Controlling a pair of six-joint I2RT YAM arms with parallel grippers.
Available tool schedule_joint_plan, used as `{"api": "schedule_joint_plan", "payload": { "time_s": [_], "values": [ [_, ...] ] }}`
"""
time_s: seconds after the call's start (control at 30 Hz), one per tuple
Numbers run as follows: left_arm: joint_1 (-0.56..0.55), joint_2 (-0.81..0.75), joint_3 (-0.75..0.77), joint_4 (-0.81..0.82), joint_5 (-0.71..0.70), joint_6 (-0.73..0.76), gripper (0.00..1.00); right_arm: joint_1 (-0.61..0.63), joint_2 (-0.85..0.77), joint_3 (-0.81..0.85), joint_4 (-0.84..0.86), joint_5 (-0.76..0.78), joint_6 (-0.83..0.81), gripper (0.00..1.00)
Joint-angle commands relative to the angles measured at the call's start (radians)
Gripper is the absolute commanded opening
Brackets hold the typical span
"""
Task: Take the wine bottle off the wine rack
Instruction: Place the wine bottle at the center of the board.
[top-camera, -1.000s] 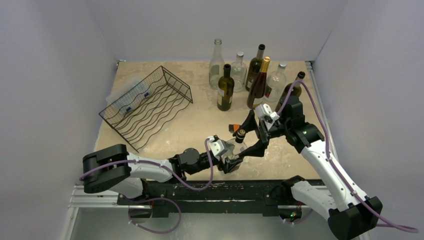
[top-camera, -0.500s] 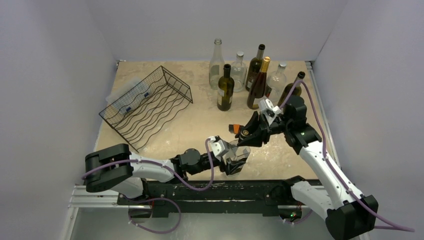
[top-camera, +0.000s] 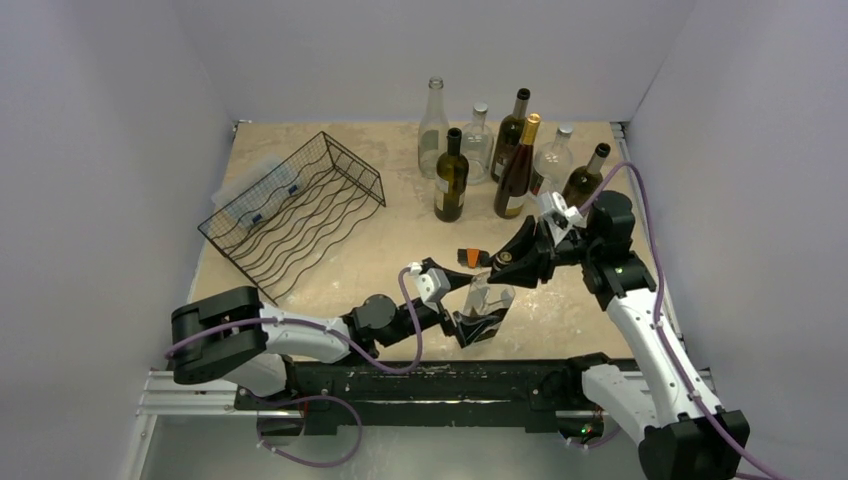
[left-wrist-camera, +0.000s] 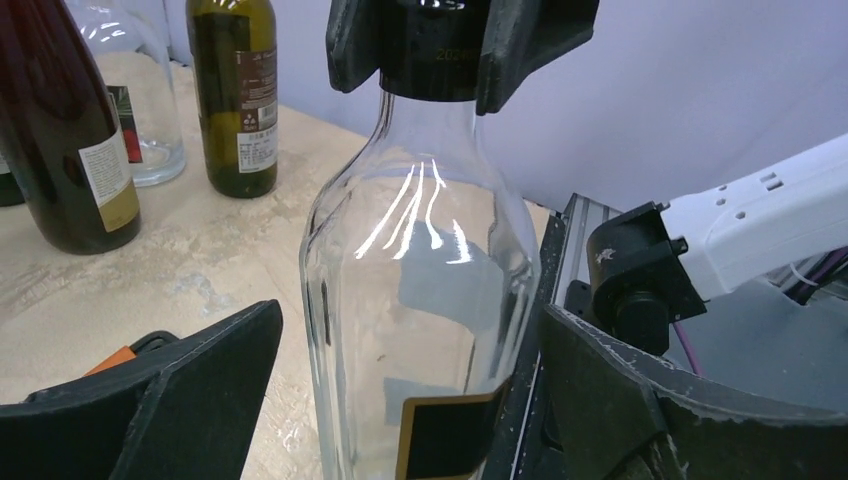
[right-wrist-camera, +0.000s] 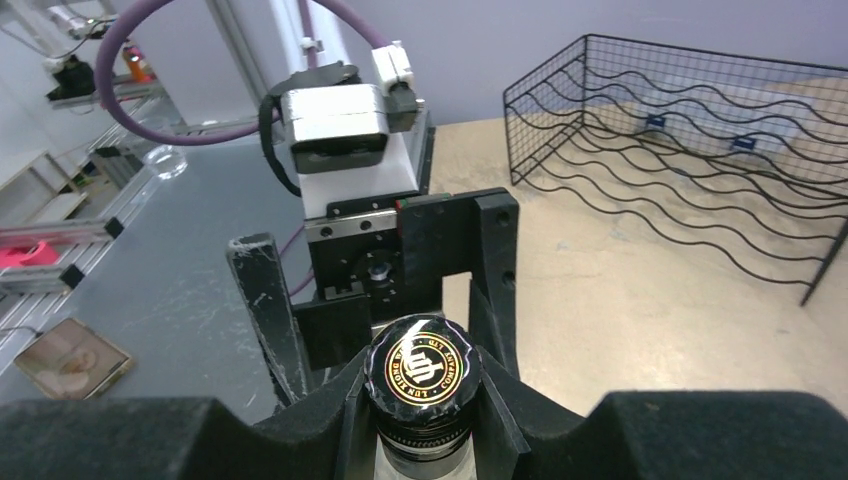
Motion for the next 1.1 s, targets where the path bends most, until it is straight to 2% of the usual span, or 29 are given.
{"api": "schedule_joint_plan", "payload": {
  "time_s": [0.0, 0.13, 0.27, 0.4, 0.6, 0.83, 1.07],
  "values": [
    [0.003, -0.056, 0.009, 0.046, -0.028, -0.014, 1.00, -0.052, -0.026, 0.038, 0.010, -0.048, 0.004, 0.00],
    [0.003, -0.120, -0.006, -0.046, -0.038, 0.018, 1.00, -0.104, -0.019, 0.078, -0.097, -0.013, -0.091, 0.00],
    [0.004, -0.211, -0.013, -0.204, -0.074, 0.030, 1.00, -0.127, 0.029, 0.219, -0.464, 0.106, -0.397, 0.00],
    [0.004, -0.313, -0.011, -0.399, -0.113, 0.024, 1.00, -0.148, 0.088, 0.288, -0.600, 0.171, -0.534, 0.00],
    [0.004, -0.473, -0.012, -0.665, -0.192, -0.028, 1.00, -0.176, 0.094, 0.289, -0.553, 0.277, -0.526, 0.00],
    [0.004, -0.625, -0.013, -0.911, -0.285, -0.092, 1.00, -0.225, 0.061, 0.275, -0.356, 0.433, -0.392, 0.00],
    [0.004, -0.728, -0.023, -1.068, -0.335, -0.152, 1.00, -0.257, 0.100, 0.262, -0.154, 0.545, -0.265, 0.00]
  ]
}}
